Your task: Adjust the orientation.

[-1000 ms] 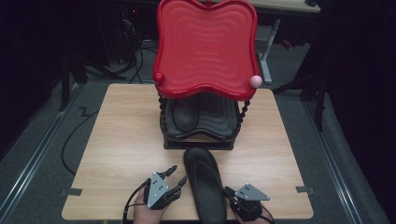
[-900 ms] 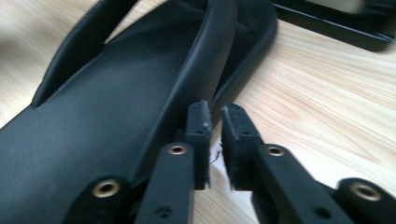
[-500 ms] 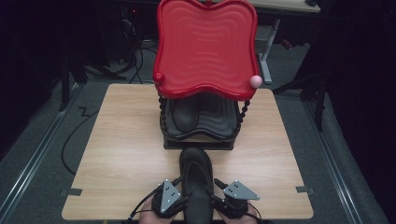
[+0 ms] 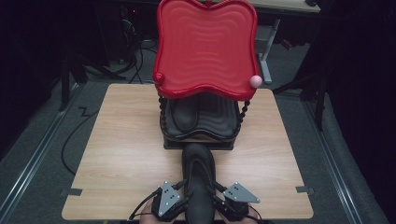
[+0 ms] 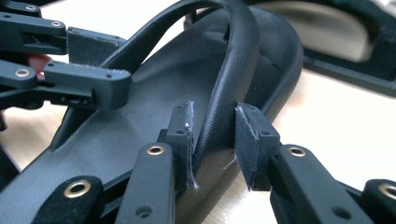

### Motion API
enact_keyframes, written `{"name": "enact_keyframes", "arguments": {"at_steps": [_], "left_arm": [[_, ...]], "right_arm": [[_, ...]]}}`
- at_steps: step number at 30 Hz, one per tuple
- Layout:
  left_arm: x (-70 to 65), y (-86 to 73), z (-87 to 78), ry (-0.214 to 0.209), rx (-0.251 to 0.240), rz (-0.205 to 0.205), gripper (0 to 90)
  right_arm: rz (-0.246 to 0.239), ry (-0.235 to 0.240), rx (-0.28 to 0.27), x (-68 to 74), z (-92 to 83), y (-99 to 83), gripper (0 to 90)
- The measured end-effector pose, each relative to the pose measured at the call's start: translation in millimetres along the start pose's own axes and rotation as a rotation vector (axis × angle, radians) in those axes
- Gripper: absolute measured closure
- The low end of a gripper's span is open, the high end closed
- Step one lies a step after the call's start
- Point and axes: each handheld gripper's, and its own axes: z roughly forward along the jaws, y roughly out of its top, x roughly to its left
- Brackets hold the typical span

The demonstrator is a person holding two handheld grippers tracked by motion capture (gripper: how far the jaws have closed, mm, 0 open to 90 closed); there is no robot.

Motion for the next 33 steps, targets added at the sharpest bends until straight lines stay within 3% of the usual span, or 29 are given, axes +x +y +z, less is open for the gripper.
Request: {"name": "enact_keyframes", "arguments": {"at_steps": [4, 7, 13, 16, 22, 24, 33], "left_arm": [[-11.1, 9.6, -3.9, -0.018, -0.053, 0.048, 58.9], [-17.5, 16.2, -4.7, -0.033, -0.081, 0.045, 58.9], [-15.5, 34.8, 2.2, -0.037, -0.127, 0.077, 59.6], [-10.4, 45.4, 8.1, -0.044, -0.15, 0.068, 60.0], [1.9, 64.2, 25.8, -0.02, -0.159, 0.085, 61.2], [6.9, 71.1, 33.4, 0.001, -0.163, 0.108, 61.2], [42.6, 100.8, 77.1, 0.093, -0.173, 0.081, 64.2]], "right_arm": [[-0.033, -0.032, -0.063, 3.5, -22.5, 1.7, 68.4], [-0.039, -0.062, -0.097, 4.0, -35.5, 3.6, 68.5], [-0.043, -0.102, -0.152, -0.8, -46.3, 13.5, 68.6], [-0.037, -0.118, -0.17, -7.0, -44.5, 20.4, 68.7], [-0.039, -0.137, -0.21, -21.8, -39.0, 37.1, 68.5], [-0.04, -0.148, -0.224, -27.8, -35.8, 44.1, 68.3], [0.002, -0.184, -0.252, -61.7, 2.1, 80.8, 67.9]]}}
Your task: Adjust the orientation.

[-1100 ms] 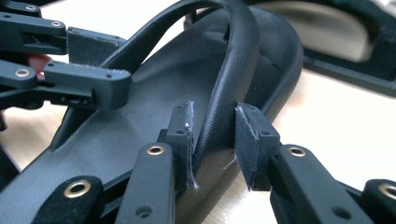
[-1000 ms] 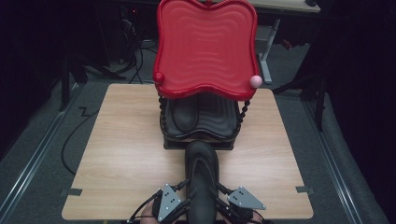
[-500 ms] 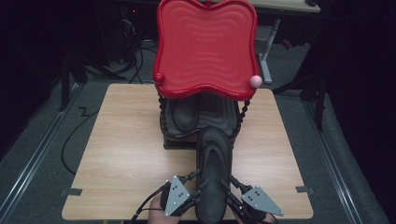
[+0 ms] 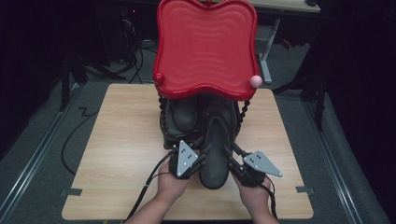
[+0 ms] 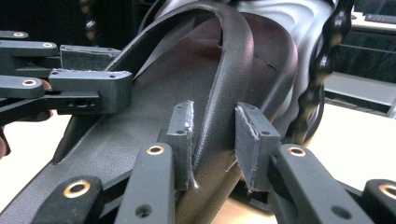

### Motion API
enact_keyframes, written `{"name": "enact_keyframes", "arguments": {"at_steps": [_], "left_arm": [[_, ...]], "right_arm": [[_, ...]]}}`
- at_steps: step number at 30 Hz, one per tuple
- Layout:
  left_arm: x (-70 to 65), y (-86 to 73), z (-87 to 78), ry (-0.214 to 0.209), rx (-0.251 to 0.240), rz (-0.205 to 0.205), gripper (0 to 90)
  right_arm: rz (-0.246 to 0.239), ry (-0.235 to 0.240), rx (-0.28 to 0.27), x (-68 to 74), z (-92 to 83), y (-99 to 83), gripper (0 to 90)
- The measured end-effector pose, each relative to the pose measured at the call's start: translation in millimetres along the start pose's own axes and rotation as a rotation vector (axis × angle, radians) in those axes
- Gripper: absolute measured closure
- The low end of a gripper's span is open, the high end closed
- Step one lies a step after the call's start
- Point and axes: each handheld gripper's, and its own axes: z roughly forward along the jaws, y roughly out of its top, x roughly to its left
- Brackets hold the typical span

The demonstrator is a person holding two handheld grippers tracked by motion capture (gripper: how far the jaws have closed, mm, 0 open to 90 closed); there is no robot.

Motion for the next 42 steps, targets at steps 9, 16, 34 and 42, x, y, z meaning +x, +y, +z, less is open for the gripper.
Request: {"name": "enact_keyframes", "arguments": {"at_steps": [9, 16, 34, 42], "left_arm": [[10.1, -4.8, 24.9, 0.06, 0.047, 0.0, 64.8], [4.8, -5.5, 32.9, 0.058, 0.064, -0.011, 64.0], [-3.5, -2.5, 35.7, 0.078, 0.054, -0.022, 66.3], [0.6, -7.0, 34.2, 0.096, 0.059, -0.041, 67.5]], "right_arm": [[-0.012, -0.06, -0.015, -8.7, 34.5, 5.9, 67.7], [-0.017, -0.06, 0.018, -21.2, 43.6, 1.1, 61.1], [-0.066, 0.039, 0.042, 33.4, -44.4, -60.5, 87.4], [-0.097, 0.099, 0.118, 49.7, -28.1, -72.3, 88.6]]}}
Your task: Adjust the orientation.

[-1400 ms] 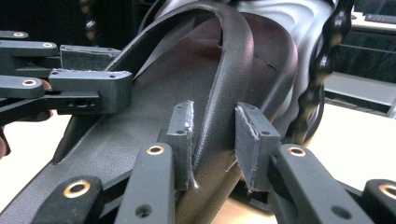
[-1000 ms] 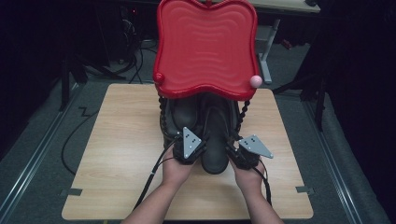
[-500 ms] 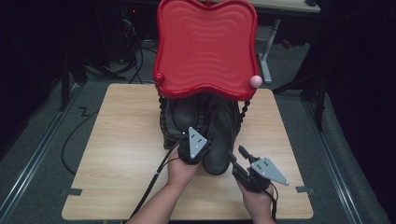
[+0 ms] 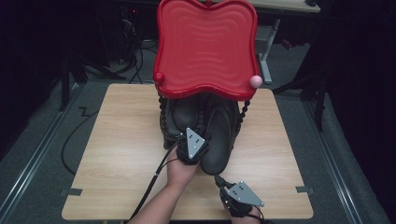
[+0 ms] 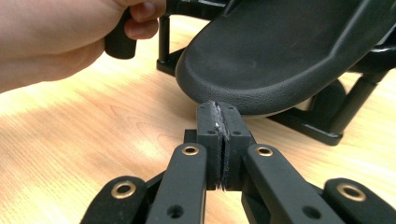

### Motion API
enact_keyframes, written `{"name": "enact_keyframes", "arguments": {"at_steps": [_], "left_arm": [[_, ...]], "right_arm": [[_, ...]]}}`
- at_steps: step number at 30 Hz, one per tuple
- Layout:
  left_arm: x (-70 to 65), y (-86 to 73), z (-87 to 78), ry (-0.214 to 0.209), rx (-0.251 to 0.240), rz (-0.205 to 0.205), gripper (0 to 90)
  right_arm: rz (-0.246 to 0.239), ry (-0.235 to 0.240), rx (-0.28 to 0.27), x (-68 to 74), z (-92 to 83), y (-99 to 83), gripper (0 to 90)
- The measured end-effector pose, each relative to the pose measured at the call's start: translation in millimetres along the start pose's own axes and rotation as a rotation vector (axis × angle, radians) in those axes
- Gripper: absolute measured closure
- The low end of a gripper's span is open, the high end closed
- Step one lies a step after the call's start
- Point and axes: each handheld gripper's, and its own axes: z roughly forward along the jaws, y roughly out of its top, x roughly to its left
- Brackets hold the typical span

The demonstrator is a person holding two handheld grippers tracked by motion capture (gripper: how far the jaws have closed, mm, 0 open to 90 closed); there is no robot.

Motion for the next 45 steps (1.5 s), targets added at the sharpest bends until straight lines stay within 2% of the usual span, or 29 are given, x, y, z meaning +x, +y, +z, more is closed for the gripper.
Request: {"name": "enact_keyframes", "arguments": {"at_steps": [1, 3, 6, 10, 14, 18, 20, 22, 26, 27, 28, 30, 32, 34, 38, 41, 45], "left_arm": [[0.5, -0.4, 0.1, -0.001, 0.005, 0.001, 67.5], [0.6, -1.2, 0.1, -0.002, 0.003, 0.001, 67.9], [0.2, -1.5, 0.0, 0.0, 0.001, -0.003, 67.9], [0.2, -1.1, -0.9, -0.004, -0.001, -0.001, 67.4], [-1.5, -0.8, -6.2, -0.021, -0.014, -0.002, 61.0], [-0.8, -6.3, -30.6, -0.046, -0.045, 0.01, 57.9], [3.0, -16.6, -51.0, -0.046, -0.056, 0.03, 56.9], [9.0, -28.2, -67.4, -0.035, -0.049, 0.028, 56.4], [25.6, -55.6, -100.6, -0.017, -0.016, -0.021, 55.4], [29.1, -61.1, -107.3, -0.013, -0.002, -0.018, 55.0], [33.4, -66.2, -114.9, 0.003, 0.008, 0.003, 54.5], [41.6, -69.2, -124.3, 0.029, 0.011, 0.029, 54.5], [50.9, -69.4, -132.0, 0.046, 0.011, 0.026, 54.1], [57.7, -72.1, -136.9, 0.058, 0.003, 0.004, 54.0], [61.1, -77.0, -136.8, 0.069, 0.026, 0.01, 53.9], [58.1, -79.6, -135.1, 0.059, 0.035, 0.015, 53.7], [52.0, -83.8, -133.2, 0.042, 0.051, 0.037, 53.2]], "right_arm": [[0.002, 0.014, 0.006, 1.6, 0.6, -0.2, 88.6], [-0.029, 0.035, 0.009, 8.0, 1.2, -0.6, 88.5], [-0.034, 0.038, 0.012, 12.0, 4.6, 0.0, 87.9], [-0.011, 0.011, 0.006, 4.2, 8.1, 2.0, 88.0], [0.013, -0.004, 0.0, -5.9, 11.3, 4.7, 87.4], [0.034, -0.016, -0.004, -16.8, 17.7, 8.6, 86.7], [0.04, -0.028, -0.007, -21.3, 21.1, 10.5, 86.7], [0.053, -0.044, -0.017, -26.3, 25.8, 13.4, 86.8], [0.066, -0.069, -0.044, -34.3, 36.2, 23.1, 86.4], [0.067, -0.074, -0.044, -35.7, 38.4, 25.0, 86.2], [0.068, -0.076, -0.047, -37.9, 41.5, 26.8, 86.1], [0.082, -0.086, -0.06, -41.6, 46.1, 28.1, 85.6], [0.092, -0.084, -0.056, -42.0, 46.5, 27.0, 84.3], [0.081, -0.078, -0.054, -39.8, 43.2, 23.8, 83.9], [0.076, -0.075, -0.058, -33.7, 33.9, 19.9, 83.4], [0.082, -0.106, -0.088, -35.5, 30.5, 24.3, 83.3], [0.103, -0.142, -0.086, -45.7, 40.2, 29.7, 84.0]]}}
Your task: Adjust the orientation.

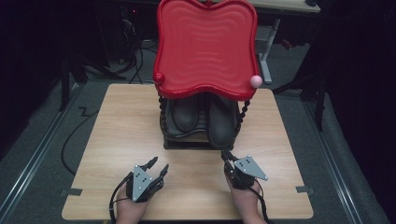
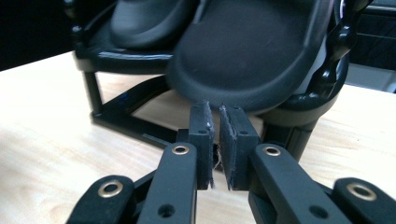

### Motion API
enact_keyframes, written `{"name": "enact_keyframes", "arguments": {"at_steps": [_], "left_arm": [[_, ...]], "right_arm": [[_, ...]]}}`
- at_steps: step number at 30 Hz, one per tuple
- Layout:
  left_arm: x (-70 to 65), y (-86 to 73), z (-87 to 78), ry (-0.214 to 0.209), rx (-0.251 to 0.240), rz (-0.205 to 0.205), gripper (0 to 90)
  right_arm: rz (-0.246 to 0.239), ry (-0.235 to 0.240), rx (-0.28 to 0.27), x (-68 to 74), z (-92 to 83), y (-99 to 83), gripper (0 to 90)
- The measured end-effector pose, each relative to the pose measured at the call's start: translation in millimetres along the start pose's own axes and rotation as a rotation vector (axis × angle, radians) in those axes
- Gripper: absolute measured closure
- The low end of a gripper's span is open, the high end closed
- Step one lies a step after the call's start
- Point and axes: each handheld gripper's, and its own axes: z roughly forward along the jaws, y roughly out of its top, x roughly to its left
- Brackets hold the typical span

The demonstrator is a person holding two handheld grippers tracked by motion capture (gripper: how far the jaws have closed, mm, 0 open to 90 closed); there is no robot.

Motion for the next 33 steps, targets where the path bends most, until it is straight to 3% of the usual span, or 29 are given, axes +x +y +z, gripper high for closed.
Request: {"name": "enact_keyframes", "arguments": {"at_steps": [9, 15, 22, 24, 26, 30, 33], "left_arm": [[-1.2, -1.0, -10.0, 0.006, -0.03, -0.008, 53.3], [3.6, -5.0, -10.7, 0.004, -0.015, -0.024, 53.4], [1.8, -6.9, -9.4, -0.001, -0.006, -0.013, 53.3], [2.2, -7.3, -9.6, -0.002, -0.005, -0.016, 53.4], [1.9, -8.0, -9.1, -0.005, -0.001, -0.015, 53.3], [-0.5, -9.4, -7.7, -0.013, 0.007, -0.009, 53.3], [-1.8, -9.6, -7.6, -0.017, 0.008, -0.005, 53.3]], "right_arm": [[0.012, -0.019, -0.023, -3.4, 27.5, 17.2, 84.2], [0.015, -0.046, -0.017, -6.2, 47.5, 25.5, 84.0], [-0.009, -0.063, 0.005, -12.3, 61.6, 33.2, 81.9], [-0.007, -0.084, -0.017, -14.3, 57.7, 35.8, 81.9], [0.003, -0.137, -0.021, -20.3, 56.1, 38.0, 85.4], [0.007, -0.218, 0.028, -32.0, 64.2, 39.6, 89.7], [0.009, -0.225, 0.052, -35.7, 72.2, 40.8, 89.8]]}}
